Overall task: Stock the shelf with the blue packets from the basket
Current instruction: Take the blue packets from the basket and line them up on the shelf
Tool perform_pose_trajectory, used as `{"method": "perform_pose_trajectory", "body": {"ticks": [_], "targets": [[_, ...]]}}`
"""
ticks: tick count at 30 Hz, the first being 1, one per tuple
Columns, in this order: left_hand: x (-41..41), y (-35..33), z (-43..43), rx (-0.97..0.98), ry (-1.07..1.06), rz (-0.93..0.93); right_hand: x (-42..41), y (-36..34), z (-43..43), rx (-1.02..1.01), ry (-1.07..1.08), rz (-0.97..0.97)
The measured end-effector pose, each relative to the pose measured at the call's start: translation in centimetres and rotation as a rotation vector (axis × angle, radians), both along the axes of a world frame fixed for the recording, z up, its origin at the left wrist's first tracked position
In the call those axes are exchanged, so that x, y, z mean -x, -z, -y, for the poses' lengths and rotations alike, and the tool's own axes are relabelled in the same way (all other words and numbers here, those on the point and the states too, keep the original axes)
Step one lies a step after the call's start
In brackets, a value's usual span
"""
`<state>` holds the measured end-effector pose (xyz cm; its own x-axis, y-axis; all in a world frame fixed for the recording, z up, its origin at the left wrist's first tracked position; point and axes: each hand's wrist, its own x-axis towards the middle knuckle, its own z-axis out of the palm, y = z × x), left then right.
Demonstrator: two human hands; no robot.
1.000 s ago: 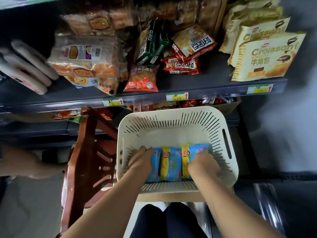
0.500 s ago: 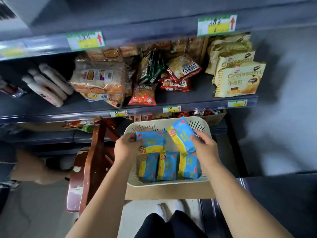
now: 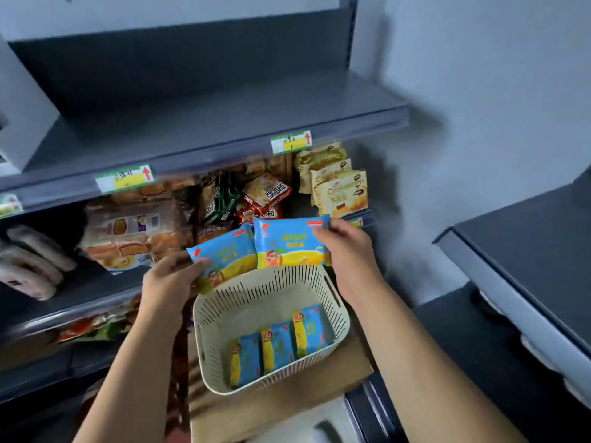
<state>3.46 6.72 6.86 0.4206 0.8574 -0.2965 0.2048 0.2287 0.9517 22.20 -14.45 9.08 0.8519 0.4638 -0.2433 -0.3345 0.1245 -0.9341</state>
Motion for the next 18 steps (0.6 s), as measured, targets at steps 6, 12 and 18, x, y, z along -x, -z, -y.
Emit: {"method": "perform_pose_trajectory", "body": {"ticks": [6, 12, 18], "targets": [[0.9, -4.7, 3.0, -0.067, 0.242, 0.116, 4.4, -5.7, 3.7, -0.003, 0.177, 0.190], [2.0, -8.2, 6.7, -0.095, 0.441, 0.226, 9.2, -9.3, 9.0, -0.100, 0.346, 0.151], [2.1, -12.0, 12.6, -0.042, 0.607, 0.370, 14.0, -12.6, 14.7, -0.085, 0.554, 0.171]]}}
